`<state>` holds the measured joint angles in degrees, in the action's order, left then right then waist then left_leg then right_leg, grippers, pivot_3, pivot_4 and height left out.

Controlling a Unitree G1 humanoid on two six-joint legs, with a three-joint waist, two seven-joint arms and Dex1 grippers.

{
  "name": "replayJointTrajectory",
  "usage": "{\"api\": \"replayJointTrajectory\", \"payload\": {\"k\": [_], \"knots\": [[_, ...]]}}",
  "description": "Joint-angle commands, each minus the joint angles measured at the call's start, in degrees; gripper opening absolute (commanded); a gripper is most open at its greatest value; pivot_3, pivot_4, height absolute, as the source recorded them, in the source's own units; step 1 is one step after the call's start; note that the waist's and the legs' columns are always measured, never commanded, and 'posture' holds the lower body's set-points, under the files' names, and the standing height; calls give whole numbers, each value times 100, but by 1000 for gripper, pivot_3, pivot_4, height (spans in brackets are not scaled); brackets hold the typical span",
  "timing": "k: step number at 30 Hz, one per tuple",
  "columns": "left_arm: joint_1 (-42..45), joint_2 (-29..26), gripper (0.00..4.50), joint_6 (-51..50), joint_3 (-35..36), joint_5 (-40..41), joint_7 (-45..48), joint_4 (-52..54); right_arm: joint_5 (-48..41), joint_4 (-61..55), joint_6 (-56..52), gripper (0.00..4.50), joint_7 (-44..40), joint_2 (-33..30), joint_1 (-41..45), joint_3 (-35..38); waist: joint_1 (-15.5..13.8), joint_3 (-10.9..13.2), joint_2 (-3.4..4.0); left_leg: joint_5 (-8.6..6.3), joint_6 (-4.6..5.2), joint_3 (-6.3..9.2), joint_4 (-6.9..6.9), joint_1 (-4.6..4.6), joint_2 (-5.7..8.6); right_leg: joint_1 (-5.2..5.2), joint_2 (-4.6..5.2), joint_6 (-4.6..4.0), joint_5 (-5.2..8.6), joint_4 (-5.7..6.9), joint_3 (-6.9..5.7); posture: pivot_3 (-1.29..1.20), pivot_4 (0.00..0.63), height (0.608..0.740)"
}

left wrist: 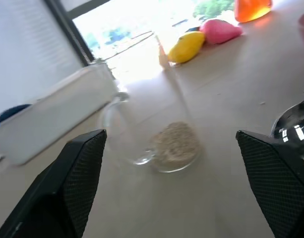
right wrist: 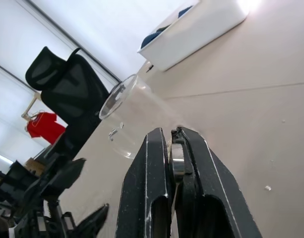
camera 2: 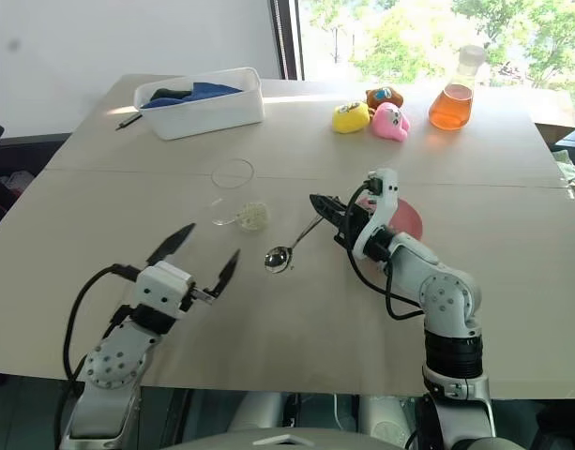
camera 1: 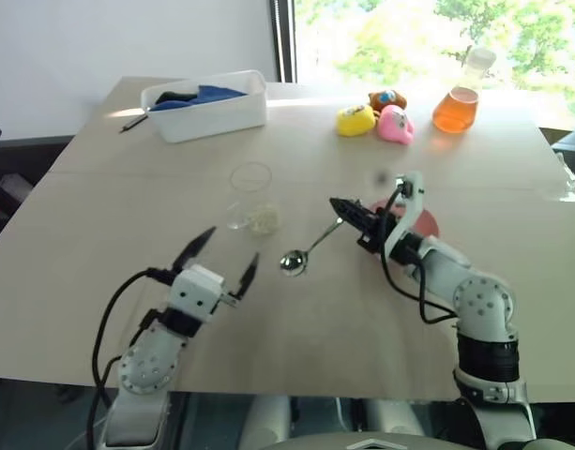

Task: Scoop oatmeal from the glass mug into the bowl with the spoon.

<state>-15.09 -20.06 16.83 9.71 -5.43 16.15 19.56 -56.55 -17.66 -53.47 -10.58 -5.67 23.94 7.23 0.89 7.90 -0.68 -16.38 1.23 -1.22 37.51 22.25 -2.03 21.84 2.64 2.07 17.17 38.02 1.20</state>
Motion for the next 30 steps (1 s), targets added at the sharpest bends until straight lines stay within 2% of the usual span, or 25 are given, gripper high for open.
{"api": "replayJointTrajectory", "payload": {"k": [1,10,17,22,30], "knots": [[135,57,4457,-87,168,-177,-321,76,-257,-100,23,0,26,-109,248,238,-11,0,0,0,0,3,0,0,0,0,0,0,0,0,-4,0,150,740],[1033,12,4457,-398,-73,-90,-263,-571,-243,89,91,0,-18,-374,587,395,6,0,0,0,0,1,3,5,0,2,-5,0,0,1,-9,0,150,740],[1667,30,4457,-759,168,122,-478,-1047,-220,23,149,0,28,-424,496,408,-1,0,0,2,-2,7,39,61,-1,51,-8,0,0,33,-11,0,150,740],[2260,-194,4457,-667,224,146,-462,-1734,-196,-13,202,0,70,-412,431,416,-7,0,0,1,0,3,72,62,0,54,-9,1,0,60,-19,0,150,740],[2659,-622,4457,-330,-235,-347,-300,-2362,-130,-35,291,0,86,-420,352,363,-7,0,0,1,0,2,85,60,-2,60,-37,1,0,87,-17,0,150,740]]}}
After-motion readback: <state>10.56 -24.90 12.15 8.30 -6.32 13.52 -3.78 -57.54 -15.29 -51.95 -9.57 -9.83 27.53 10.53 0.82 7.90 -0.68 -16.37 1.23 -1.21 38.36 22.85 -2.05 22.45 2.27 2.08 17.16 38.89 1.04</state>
